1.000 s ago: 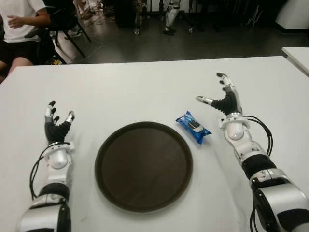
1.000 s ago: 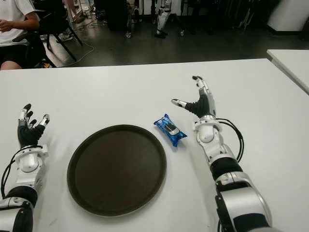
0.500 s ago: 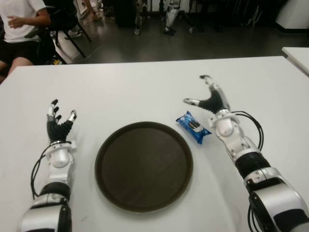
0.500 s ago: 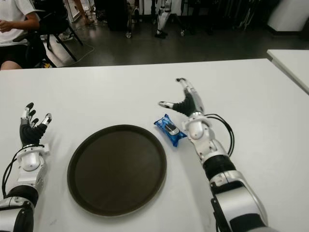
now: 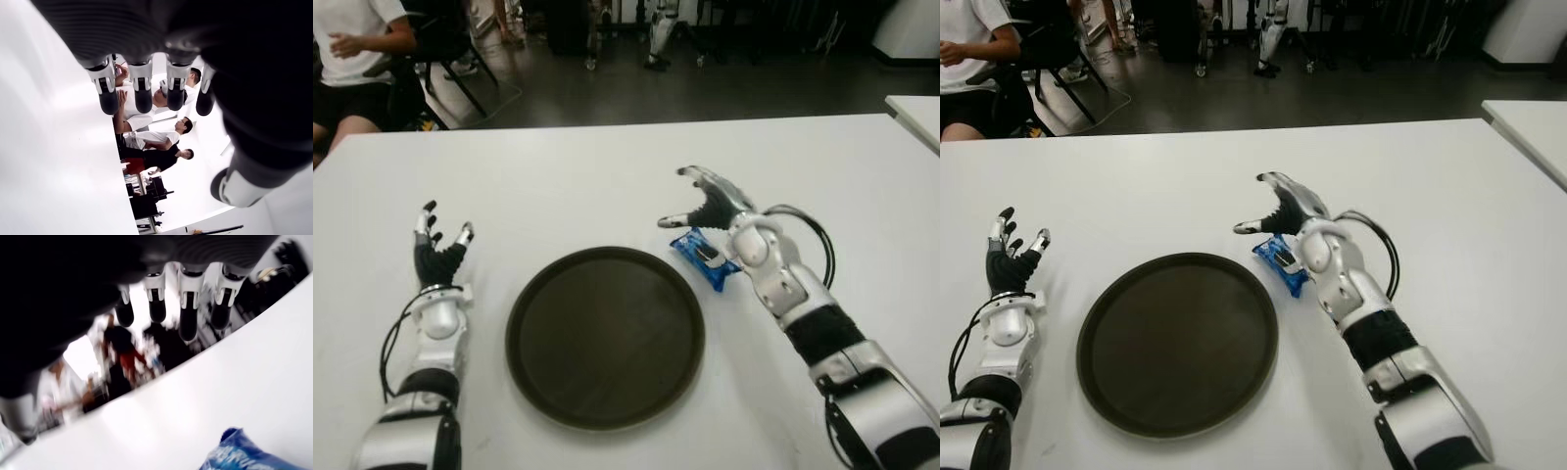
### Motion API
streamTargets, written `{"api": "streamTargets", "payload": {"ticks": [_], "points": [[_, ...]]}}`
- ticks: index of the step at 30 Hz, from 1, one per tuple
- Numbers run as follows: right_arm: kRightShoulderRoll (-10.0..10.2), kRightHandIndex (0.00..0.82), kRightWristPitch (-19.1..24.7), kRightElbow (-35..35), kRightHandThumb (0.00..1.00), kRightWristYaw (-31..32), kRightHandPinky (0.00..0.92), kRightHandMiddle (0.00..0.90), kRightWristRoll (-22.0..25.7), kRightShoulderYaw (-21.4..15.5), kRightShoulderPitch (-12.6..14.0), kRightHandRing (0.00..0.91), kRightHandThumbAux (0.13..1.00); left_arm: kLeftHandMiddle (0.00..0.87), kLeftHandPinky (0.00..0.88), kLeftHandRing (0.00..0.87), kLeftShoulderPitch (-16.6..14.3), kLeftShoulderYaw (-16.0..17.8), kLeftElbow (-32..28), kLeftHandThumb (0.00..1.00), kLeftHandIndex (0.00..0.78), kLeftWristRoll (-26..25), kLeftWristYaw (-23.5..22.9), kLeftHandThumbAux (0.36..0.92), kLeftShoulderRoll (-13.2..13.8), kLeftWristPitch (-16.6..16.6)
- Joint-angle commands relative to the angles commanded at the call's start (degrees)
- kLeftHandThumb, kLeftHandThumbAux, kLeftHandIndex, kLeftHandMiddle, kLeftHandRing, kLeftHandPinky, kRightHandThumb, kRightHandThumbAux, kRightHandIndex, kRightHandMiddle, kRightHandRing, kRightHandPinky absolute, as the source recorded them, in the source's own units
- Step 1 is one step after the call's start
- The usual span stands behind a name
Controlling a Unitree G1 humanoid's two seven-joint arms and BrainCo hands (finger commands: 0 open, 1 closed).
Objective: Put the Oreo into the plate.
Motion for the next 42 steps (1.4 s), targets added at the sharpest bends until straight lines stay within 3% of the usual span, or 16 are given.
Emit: {"api": "streamTargets", "payload": {"ticks": [6,9,15,19,26,30,34,42], "points": [[-1.24,0.012,4.76,-4.87,0.000,5.30,0.232,0.139,-3.94,2.47,-0.07,0.205,0.561,0.028,0.029,0.012,0.47,-0.28,-1.09,0.000,0.040,0.39,0.47,0.691,-0.29,0.46],[-1.95,0.015,6.62,-6.94,0.000,7.50,0.211,0.134,-5.93,3.72,-0.25,0.191,0.561,0.028,0.036,0.013,0.28,-0.34,-0.69,0.000,0.040,0.50,0.63,0.685,-0.26,0.60],[-2.81,0.020,7.60,-8.76,0.000,9.86,0.251,0.136,-7.72,4.63,-0.33,0.207,0.563,0.025,0.040,0.012,0.25,-0.54,-0.85,0.000,0.039,0.64,0.82,0.669,-0.42,0.81],[-3.37,0.020,7.97,-9.97,0.000,11.12,0.282,0.157,-9.36,5.30,-0.44,0.314,0.553,0.022,0.031,0.007,0.25,-0.77,-1.00,0.000,0.036,0.86,0.98,0.667,-0.45,0.86],[-4.37,0.033,7.62,-11.65,0.000,10.82,0.379,0.155,-12.37,6.12,-0.02,0.260,0.549,0.030,0.040,0.016,0.37,-0.95,-1.29,0.000,0.036,0.92,1.62,0.694,-0.67,1.53],[-4.92,0.059,7.66,-12.82,0.000,9.31,0.315,0.142,-15.09,6.46,0.67,0.215,0.541,0.028,0.042,0.017,0.46,-1.11,-1.49,0.000,0.035,1.01,2.13,0.683,-0.91,1.90],[-5.68,0.061,9.66,-13.40,0.000,9.10,0.232,0.107,-20.92,7.95,0.78,0.153,0.537,0.024,0.039,0.013,0.58,-1.22,-1.99,0.000,0.031,1.11,3.10,0.685,-1.46,2.26],[-6.95,0.069,11.41,-13.86,0.000,11.38,0.168,0.101,-29.26,9.73,0.54,0.123,0.540,0.027,0.038,0.019,0.65,-1.86,-2.55,0.000,0.054,1.81,4.08,0.677,-1.80,2.03]]}}
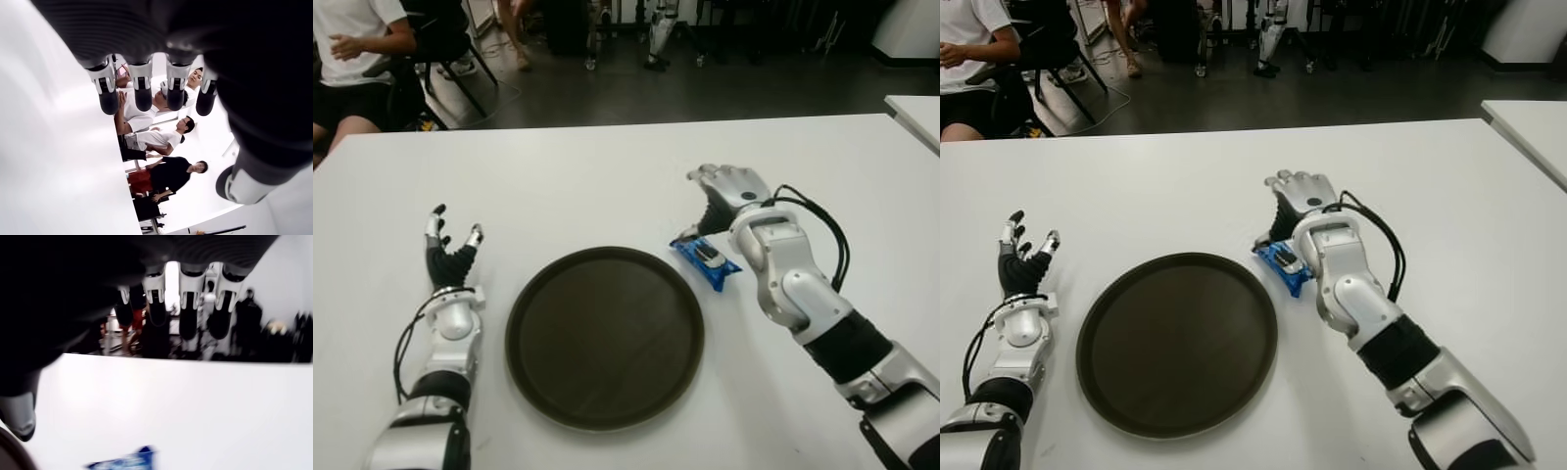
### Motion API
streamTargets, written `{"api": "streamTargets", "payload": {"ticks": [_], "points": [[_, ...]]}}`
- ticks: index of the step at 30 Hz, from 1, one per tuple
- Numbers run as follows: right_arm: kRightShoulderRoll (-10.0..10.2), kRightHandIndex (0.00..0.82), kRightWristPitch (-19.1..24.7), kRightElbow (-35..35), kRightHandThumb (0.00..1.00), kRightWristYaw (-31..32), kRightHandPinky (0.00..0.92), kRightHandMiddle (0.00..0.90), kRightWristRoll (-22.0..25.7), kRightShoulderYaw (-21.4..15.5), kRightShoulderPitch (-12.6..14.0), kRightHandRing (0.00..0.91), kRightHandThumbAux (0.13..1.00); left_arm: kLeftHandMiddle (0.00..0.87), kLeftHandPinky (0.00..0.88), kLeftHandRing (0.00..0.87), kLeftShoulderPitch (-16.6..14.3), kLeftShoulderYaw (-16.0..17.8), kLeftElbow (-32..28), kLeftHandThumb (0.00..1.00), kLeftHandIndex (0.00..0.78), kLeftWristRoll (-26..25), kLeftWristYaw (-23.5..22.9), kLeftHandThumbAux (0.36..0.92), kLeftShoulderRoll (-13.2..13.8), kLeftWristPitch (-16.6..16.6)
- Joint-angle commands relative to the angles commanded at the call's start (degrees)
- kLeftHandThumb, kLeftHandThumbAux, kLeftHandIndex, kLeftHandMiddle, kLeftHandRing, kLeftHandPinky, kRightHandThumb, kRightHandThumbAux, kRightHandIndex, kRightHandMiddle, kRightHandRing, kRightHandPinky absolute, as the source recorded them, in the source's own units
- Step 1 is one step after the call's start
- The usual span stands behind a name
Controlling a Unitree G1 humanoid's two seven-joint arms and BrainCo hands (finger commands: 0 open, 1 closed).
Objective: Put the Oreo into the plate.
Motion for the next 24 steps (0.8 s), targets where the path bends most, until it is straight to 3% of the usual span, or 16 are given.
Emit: {"api": "streamTargets", "payload": {"ticks": [6,24], "points": [[-0.40,0.067,-0.27,-1.41,0.000,1.43,0.172,0.105,-2.65,-0.62,1.01,0.129,0.530,0.022,0.044,0.017,0.31,-0.57,-0.53,0.000,0.055,0.71,0.17,0.650,0.13,-0.14],[0.04,0.105,-0.20,-3.01,0.000,1.54,0.245,0.131,-5.08,-3.19,4.01,0.161,0.568,0.032,0.021,0.011,0.65,-0.22,-1.00,0.000,0.046,0.82,1.46,0.671,-0.39,0.09]]}}
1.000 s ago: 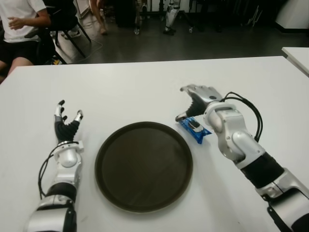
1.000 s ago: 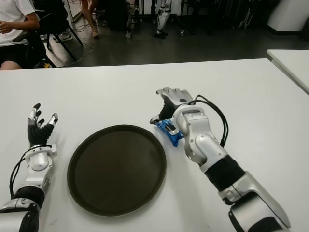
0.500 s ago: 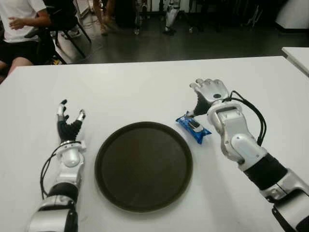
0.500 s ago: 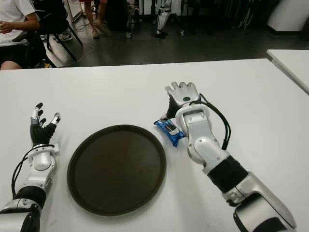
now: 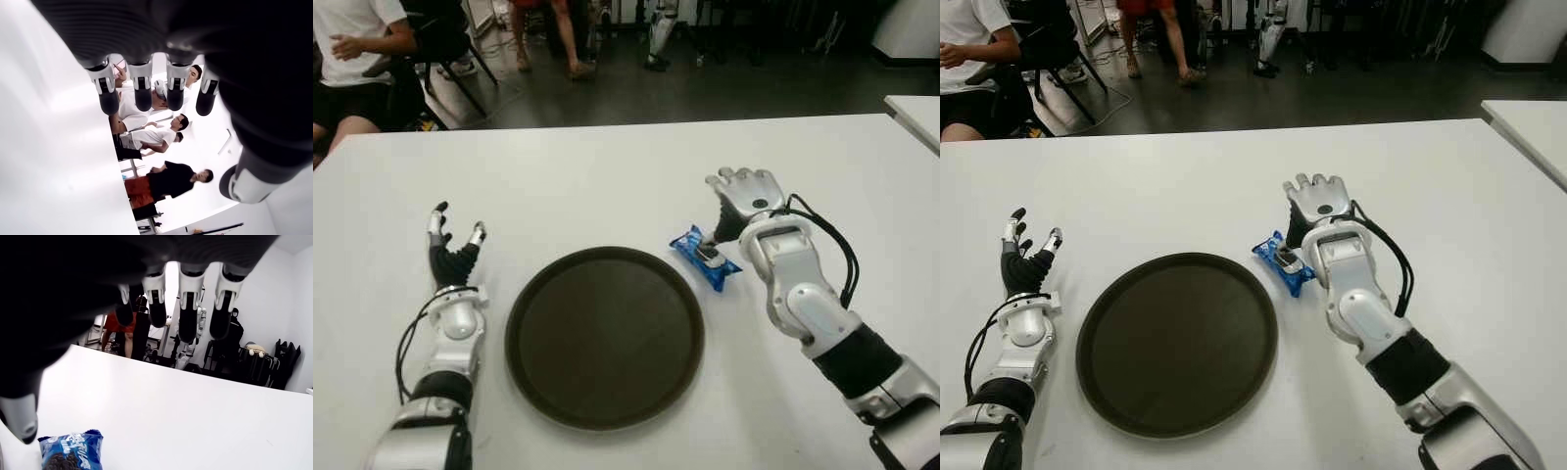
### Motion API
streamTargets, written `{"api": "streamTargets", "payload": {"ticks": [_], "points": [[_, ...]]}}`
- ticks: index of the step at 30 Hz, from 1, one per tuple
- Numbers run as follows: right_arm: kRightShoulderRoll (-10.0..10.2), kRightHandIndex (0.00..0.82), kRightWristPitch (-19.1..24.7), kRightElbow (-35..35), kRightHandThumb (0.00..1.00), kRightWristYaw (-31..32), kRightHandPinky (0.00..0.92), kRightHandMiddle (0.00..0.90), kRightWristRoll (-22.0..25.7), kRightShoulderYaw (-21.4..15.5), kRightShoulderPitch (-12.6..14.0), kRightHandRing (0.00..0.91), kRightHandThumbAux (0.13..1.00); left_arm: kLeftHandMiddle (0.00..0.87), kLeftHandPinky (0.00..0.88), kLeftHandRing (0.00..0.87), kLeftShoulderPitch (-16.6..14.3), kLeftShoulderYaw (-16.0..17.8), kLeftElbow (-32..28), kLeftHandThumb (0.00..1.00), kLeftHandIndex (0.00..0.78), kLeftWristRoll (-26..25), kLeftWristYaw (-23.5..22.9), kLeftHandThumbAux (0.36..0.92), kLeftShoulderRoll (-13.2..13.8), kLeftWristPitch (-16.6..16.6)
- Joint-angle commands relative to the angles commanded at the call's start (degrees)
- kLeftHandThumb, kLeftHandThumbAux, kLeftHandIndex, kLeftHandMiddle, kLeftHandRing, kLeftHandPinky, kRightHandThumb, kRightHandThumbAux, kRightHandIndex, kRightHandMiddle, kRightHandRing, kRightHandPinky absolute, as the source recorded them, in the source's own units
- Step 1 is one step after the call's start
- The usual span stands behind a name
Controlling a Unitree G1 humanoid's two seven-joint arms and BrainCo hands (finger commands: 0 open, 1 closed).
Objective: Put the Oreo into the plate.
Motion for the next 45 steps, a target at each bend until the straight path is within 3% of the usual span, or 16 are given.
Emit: {"api": "streamTargets", "payload": {"ticks": [9,21,28,38,45], "points": [[0.04,0.086,-0.06,1.27,0.000,-1.71,0.225,0.122,-0.34,-0.62,1.33,0.152,0.569,0.059,0.033,0.040,0.25,-0.30,-0.77,0.000,0.066,0.19,0.18,0.666,-0.41,-0.54],[1.11,0.087,2.05,3.51,0.000,1.52,0.195,0.115,-0.99,-0.60,1.31,0.136,0.551,0.054,0.041,0.035,0.76,-0.21,-1.87,0.000,0.062,0.18,0.13,0.639,-0.61,0.72],[2.57,0.089,3.64,3.76,0.000,2.88,0.171,0.111,-0.45,-1.08,1.58,0.125,0.543,0.059,0.050,0.046,0.65,-0.23,-1.58,0.000,0.064,0.34,-0.09,0.649,-0.06,1.52],[4.51,0.089,4.69,3.77,0.000,1.86,0.183,0.112,0.31,-1.64,2.11,0.129,0.556,0.061,0.053,0.044,0.39,-0.43,-0.92,0.000,0.084,1.25,1.06,0.623,0.47,1.44],[5.83,0.106,4.26,3.76,0.000,1.13,0.311,0.139,2.71,-2.85,2.53,0.181,0.555,0.058,0.057,0.052,0.42,-0.46,-1.03,0.000,0.078,1.58,1.07,0.634,0.37,0.68]]}}
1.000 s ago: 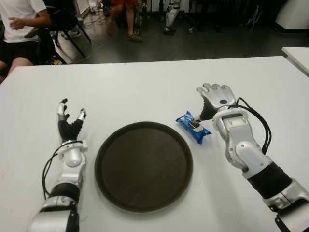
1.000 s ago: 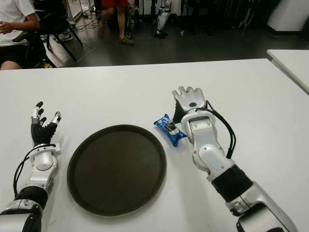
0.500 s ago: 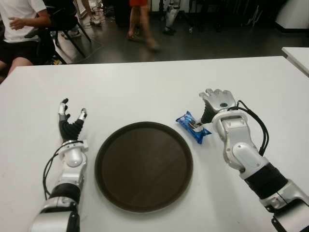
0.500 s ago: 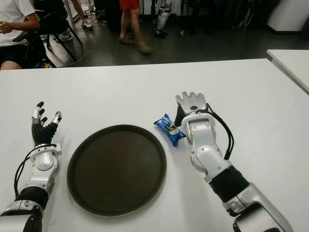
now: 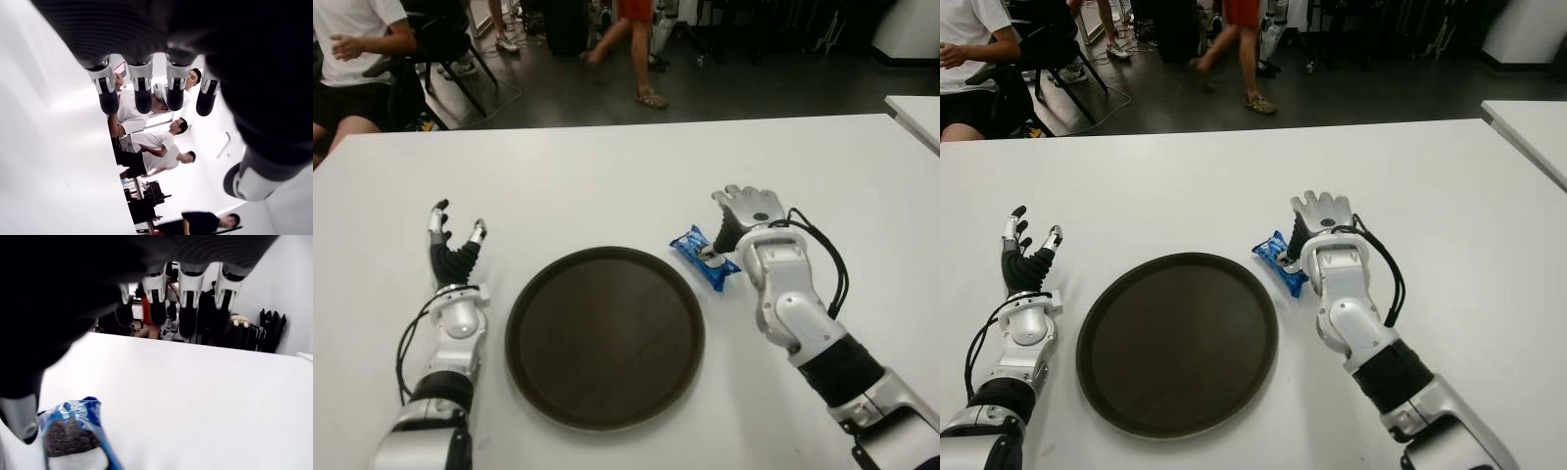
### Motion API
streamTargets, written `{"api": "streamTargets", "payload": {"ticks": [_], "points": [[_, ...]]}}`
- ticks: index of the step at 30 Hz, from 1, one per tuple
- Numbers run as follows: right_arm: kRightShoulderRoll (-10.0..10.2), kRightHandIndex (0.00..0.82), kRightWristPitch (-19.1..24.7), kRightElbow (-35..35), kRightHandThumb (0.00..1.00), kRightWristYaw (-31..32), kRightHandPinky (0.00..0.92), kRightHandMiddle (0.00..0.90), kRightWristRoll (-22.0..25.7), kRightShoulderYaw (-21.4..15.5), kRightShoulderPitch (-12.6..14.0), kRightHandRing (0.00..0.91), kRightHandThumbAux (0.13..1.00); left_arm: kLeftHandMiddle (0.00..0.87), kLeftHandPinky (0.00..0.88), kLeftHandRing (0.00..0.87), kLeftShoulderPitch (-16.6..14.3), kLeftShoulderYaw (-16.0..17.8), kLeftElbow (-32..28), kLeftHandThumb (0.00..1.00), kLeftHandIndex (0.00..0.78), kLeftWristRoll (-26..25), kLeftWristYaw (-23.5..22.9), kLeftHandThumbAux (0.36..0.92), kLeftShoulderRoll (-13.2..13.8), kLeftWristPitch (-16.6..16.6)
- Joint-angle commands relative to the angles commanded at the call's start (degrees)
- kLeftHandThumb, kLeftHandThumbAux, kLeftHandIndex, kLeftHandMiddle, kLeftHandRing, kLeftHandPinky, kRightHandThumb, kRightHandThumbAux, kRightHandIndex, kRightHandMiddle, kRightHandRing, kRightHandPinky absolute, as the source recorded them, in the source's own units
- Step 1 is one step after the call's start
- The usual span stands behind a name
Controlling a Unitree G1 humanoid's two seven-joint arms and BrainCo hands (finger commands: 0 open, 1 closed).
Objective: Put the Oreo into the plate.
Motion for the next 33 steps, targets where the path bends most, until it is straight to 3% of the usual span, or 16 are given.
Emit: {"api": "streamTargets", "payload": {"ticks": [4,11,26,33], "points": [[-0.07,0.120,-2.55,-1.06,0.000,3.57,0.342,0.160,5.82,-1.57,0.18,0.212,0.547,0.058,0.053,0.048,0.22,0.18,-0.38,0.000,0.071,-0.30,-0.15,0.657,-0.31,-0.71],[-0.72,0.122,-3.54,-2.10,0.000,7.31,0.347,0.178,9.92,-2.03,-0.29,0.235,0.542,0.068,0.061,0.056,-0.12,0.41,0.40,0.000,0.073,-0.48,-0.07,0.678,-0.20,-0.64],[-0.37,0.137,-1.56,-1.51,0.000,7.80,0.321,0.182,9.52,-1.17,-0.68,0.217,0.530,0.067,0.082,0.060,0.14,0.43,-0.45,0.000,0.091,-0.66,-0.34,0.626,-0.56,-0.56],[-1.07,0.147,-1.65,-1.47,0.000,9.45,0.327,0.195,9.15,-0.27,-1.12,0.234,0.517,0.062,0.074,0.055,0.47,0.54,-1.09,0.000,0.076,-0.85,-0.37,0.651,-0.80,-0.50]]}}
